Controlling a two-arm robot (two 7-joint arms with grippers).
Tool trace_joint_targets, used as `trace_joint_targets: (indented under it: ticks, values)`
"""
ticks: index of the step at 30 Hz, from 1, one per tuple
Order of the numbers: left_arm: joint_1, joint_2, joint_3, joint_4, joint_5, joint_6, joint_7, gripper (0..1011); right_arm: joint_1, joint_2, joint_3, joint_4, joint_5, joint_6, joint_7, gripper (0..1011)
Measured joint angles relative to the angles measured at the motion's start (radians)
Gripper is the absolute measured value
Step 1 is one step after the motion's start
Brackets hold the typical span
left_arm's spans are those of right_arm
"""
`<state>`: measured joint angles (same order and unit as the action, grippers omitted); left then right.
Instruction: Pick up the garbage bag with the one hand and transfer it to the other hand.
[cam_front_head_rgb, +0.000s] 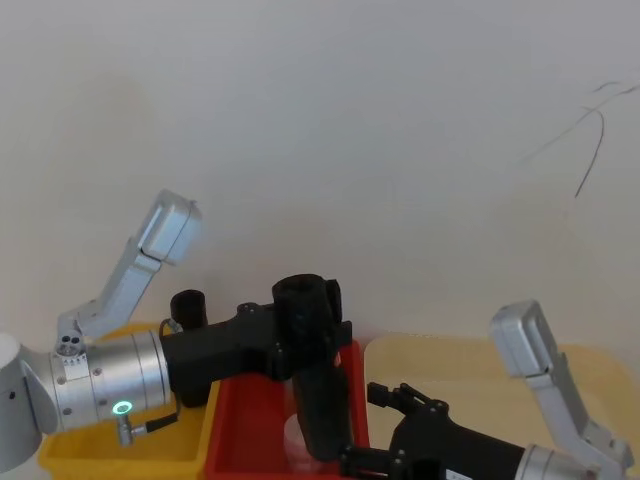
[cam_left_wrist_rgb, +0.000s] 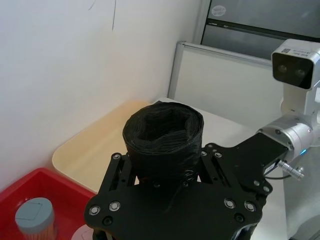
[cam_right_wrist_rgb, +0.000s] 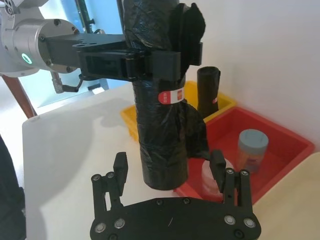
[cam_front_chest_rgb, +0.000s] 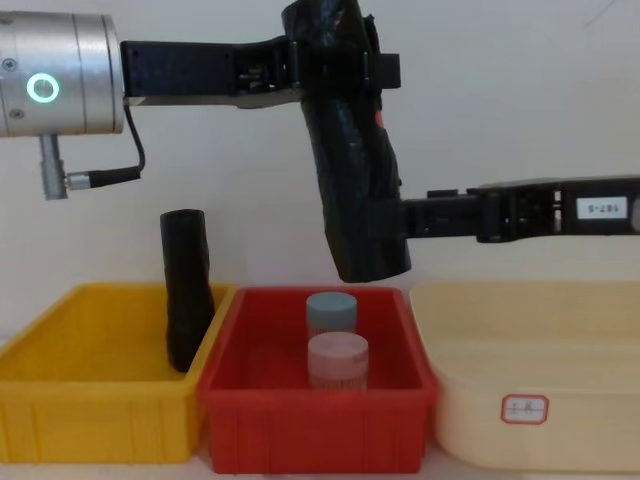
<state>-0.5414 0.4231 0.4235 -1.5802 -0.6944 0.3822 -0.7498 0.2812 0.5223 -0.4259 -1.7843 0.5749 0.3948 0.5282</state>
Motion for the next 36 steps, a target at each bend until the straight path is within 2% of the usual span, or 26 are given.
trace_joint_targets:
  ticks: [19, 36]
  values:
    - [0.006, 0.006, 0.015, -0.022, -0.025, 0.024, 0.023, 486, 0.067, -0.049, -0.068, 0.061, 0.001, -0.01, 0.018, 1000]
    - [0.0, 0.008, 0.034, -0.021, -0.046, 0.048, 0.031, 486, 0.123, -0.086, -0.111, 0.13, 0.005, -0.028, 0.041, 1000]
